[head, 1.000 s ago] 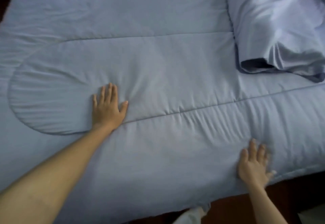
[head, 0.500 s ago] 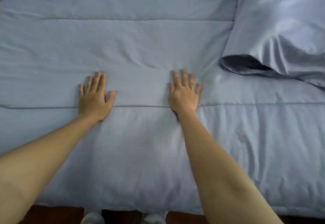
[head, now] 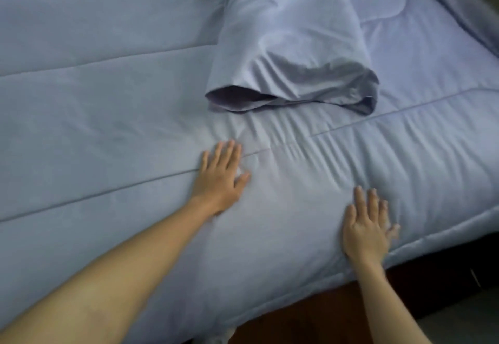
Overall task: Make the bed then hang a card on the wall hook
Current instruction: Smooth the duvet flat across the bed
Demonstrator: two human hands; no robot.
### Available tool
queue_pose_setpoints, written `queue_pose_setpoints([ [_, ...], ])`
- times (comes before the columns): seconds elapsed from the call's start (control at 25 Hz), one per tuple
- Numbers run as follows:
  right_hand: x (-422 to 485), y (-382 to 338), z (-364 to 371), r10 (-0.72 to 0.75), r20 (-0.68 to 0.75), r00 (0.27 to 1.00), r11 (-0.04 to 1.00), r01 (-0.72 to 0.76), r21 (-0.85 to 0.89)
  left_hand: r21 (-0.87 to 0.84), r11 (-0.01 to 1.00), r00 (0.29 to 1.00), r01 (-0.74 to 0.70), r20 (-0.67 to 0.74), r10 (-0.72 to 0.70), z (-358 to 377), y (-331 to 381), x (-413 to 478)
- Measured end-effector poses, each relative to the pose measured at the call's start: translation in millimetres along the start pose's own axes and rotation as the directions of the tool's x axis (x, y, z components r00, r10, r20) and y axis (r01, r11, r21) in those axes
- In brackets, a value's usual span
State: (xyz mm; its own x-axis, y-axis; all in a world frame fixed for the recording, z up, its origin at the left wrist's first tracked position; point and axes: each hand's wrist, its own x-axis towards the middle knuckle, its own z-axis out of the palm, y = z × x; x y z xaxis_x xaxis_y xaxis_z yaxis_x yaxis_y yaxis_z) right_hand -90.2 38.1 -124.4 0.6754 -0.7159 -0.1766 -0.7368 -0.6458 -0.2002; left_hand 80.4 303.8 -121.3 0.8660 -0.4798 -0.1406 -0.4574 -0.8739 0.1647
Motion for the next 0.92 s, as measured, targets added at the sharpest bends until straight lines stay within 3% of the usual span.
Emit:
queue_pose_setpoints([
  [0.08,10,39,-19,0.159,0.031,0.987,0.987,-0.159,0.013,0.092,0.968,0.972,-0.232,-0.016,0.234,10,19,-16],
  [0.16,28,35,-39,0.424,0.008,0.905,0.892,-0.419,0.17,0.151,0.908,0.917,-0.392,-0.014,0.398,15,5,-35],
  [0.2,34,14,-45,0.488,-0.013,0.873,0.852,-0.472,0.228,0.17,0.898,0.91,-0.407,-0.016,0.415,17,-7,-46],
  [0.24,35,-17,-44,0.452,-0.051,0.89,0.876,-0.433,0.212,0.177,0.916,0.929,-0.36,-0.023,0.37,20,-21,-58],
  [0.28,32,-52,-39,0.305,-0.062,0.95,0.94,-0.291,0.177,0.171,0.953,0.964,-0.251,-0.039,0.262,21,-34,-71],
  [0.32,24,-93,-31,0.062,-0.011,0.998,0.982,-0.059,0.179,0.157,0.983,0.991,-0.098,-0.07,0.11,20,-47,-84],
  [0.36,11,-134,-20,-0.198,0.091,0.976,0.961,0.175,0.213,0.131,0.989,0.993,0.072,-0.105,-0.058,18,-59,-94],
  [0.4,-8,-169,-5,-0.435,0.188,0.881,0.894,0.398,0.206,0.101,0.97,0.97,0.219,-0.131,-0.205,16,-70,-98],
  [0.44,-30,-192,10,-0.614,0.279,0.738,0.789,0.586,0.184,0.072,0.941,0.937,0.332,-0.139,-0.32,14,-79,-99],
  [0.48,-52,-204,21,-0.707,0.35,0.615,0.691,0.707,0.151,0.035,0.908,0.902,0.419,-0.135,-0.411,13,-89,-98],
  [0.52,-63,-202,30,-0.733,0.368,0.572,0.642,0.76,0.097,-0.014,0.869,0.861,0.495,-0.128,-0.492,11,-96,-93],
  [0.56,-60,-189,31,-0.723,0.338,0.602,0.656,0.753,0.062,-0.074,0.815,0.806,0.574,-0.124,-0.579,8,-99,-86],
  [0.68,-5,-120,13,-0.58,0.213,0.787,0.81,0.584,0.049,-0.2,0.594,0.596,0.779,-0.054,-0.801,-8,-106,-56],
  [0.72,18,-91,4,-0.516,0.183,0.837,0.853,0.521,0.024,-0.211,0.575,0.578,0.791,-0.049,-0.814,-12,-104,-43],
  [0.8,65,-33,-14,-0.399,0.136,0.907,0.916,0.402,0.007,-0.192,0.661,0.658,0.726,-0.084,-0.748,-10,-77,-12],
  [0.92,129,47,-36,-0.315,0.058,0.947,0.949,0.316,-0.02,-0.14,0.794,0.79,0.591,-0.099,-0.605,3,3,36],
])
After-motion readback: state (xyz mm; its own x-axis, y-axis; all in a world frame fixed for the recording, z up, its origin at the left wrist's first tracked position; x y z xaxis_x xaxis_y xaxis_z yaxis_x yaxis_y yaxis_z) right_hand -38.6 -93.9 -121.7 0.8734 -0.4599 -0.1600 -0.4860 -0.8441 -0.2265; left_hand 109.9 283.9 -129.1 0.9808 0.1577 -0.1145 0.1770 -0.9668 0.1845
